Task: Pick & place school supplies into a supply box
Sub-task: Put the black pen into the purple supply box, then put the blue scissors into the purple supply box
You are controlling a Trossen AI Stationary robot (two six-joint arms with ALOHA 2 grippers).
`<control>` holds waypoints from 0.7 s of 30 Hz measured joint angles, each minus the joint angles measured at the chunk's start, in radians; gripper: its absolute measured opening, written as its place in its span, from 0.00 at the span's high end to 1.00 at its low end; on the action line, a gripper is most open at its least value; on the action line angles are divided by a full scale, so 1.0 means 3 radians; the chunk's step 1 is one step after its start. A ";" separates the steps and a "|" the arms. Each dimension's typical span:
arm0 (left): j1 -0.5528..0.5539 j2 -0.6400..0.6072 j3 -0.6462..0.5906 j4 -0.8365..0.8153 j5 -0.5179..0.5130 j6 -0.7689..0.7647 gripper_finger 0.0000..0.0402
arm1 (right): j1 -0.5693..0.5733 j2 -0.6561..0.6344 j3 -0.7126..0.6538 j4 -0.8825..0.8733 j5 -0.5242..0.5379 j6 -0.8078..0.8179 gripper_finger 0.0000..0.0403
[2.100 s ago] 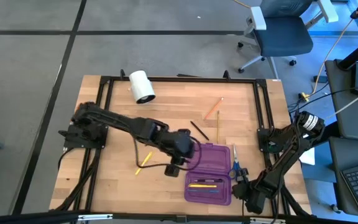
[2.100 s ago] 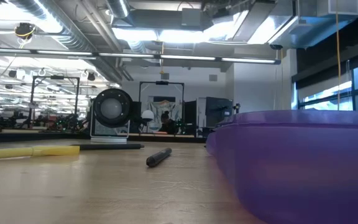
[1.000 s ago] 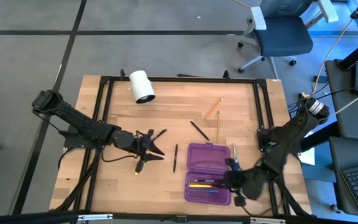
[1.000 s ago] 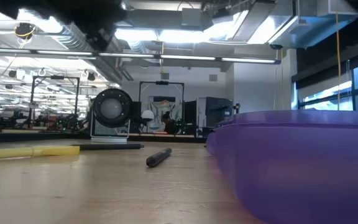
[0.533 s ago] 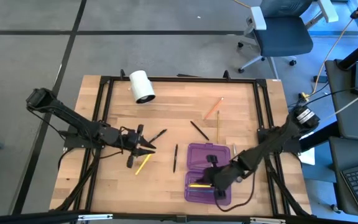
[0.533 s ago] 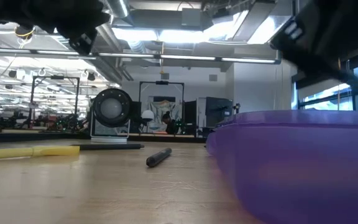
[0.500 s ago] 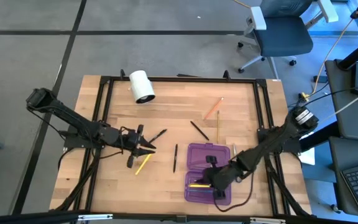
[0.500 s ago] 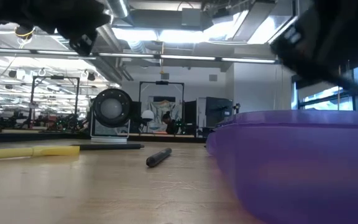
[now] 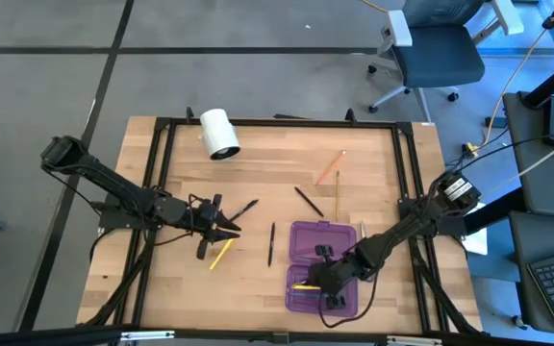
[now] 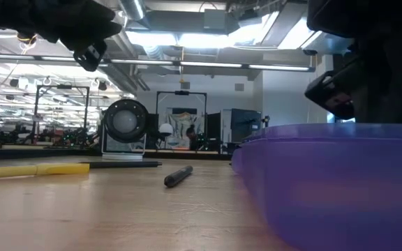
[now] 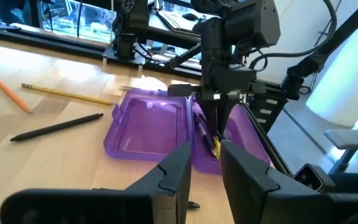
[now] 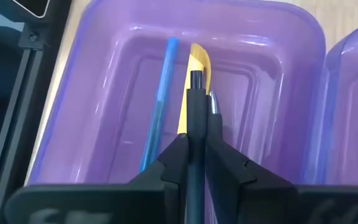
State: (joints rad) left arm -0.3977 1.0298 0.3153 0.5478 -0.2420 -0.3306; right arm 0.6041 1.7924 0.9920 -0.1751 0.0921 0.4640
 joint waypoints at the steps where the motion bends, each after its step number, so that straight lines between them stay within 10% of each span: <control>1: 0.0000 0.0000 0.0000 0.0006 0.0000 -0.0001 0.80 | 0.0000 -0.0002 0.0000 -0.0001 0.0000 -0.0008 0.87; 14: 0.0000 0.0001 0.0000 0.0008 0.0089 0.0000 0.76 | 0.0011 -0.0012 0.0126 -0.0093 -0.0168 -0.0143 0.66; 21: 0.0000 0.0001 0.0001 0.0008 0.0090 -0.0168 0.77 | 0.0241 -0.0351 0.0461 -0.1186 0.0202 0.0877 0.64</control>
State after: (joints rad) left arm -0.3977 1.0302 0.3157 0.5503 -0.2150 -0.3809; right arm 0.6763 1.6871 1.1303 -0.5309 0.1526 0.7270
